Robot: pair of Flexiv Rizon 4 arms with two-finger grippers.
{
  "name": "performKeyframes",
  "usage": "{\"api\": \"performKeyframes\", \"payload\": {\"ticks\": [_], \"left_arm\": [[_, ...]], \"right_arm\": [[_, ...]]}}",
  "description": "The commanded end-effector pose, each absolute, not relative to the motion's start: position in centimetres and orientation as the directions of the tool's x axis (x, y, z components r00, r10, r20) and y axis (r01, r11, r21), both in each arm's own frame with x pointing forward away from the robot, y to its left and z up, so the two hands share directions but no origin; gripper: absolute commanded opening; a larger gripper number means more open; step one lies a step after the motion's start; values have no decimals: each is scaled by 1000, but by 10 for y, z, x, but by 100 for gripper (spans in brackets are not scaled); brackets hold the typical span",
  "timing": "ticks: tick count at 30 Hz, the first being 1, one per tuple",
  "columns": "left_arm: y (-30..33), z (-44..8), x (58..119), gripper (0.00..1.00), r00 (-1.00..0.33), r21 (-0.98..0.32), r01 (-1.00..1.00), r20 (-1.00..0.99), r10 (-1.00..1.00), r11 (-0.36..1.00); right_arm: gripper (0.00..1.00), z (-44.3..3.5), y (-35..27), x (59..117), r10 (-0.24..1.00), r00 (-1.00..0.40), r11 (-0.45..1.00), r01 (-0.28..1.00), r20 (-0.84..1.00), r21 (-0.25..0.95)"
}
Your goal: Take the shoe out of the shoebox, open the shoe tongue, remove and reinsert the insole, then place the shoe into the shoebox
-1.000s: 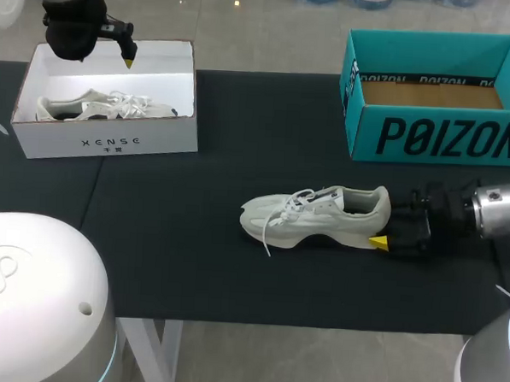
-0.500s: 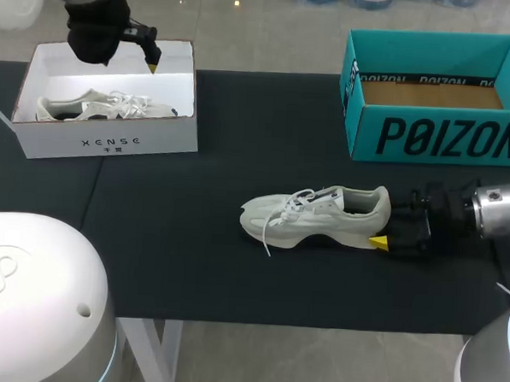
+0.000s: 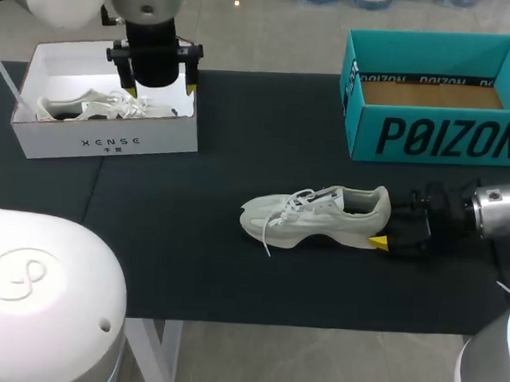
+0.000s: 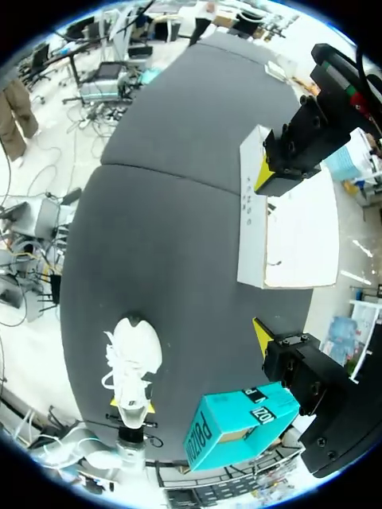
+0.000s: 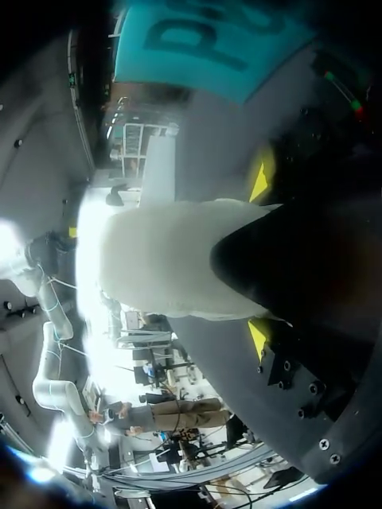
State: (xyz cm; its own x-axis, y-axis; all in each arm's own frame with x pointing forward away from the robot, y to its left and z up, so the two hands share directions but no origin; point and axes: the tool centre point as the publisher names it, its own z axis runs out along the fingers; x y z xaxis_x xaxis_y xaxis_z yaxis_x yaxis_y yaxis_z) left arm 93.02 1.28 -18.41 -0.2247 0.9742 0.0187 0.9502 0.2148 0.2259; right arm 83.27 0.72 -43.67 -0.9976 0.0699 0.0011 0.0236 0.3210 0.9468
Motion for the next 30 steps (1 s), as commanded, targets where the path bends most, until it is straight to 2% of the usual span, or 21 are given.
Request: {"api": "performKeyframes", "payload": {"ticks": [1,19,23,25,29,30], "left_arm": [[7,-182,936,100,-241,219,951,85,967,218],[7,-182,936,100,-241,219,951,85,967,218],[-34,-199,905,100,-448,281,861,22,894,424],[-54,-206,892,100,-574,219,791,-62,817,572],[-86,-223,863,100,-737,178,640,-132,663,748],[-90,-225,859,100,-783,126,591,-152,604,797]], "right_arm": [[0,-445,12,832,69,-998,323,24,2,946],[0,-445,12,832,69,-998,323,24,2,946],[0,-445,12,832,69,-998,323,24,2,946],[0,-445,12,832,69,-998,323,24,2,946],[0,-445,12,832,69,-998,323,24,2,946],[0,-445,12,832,69,-998,323,24,2,946]]}}
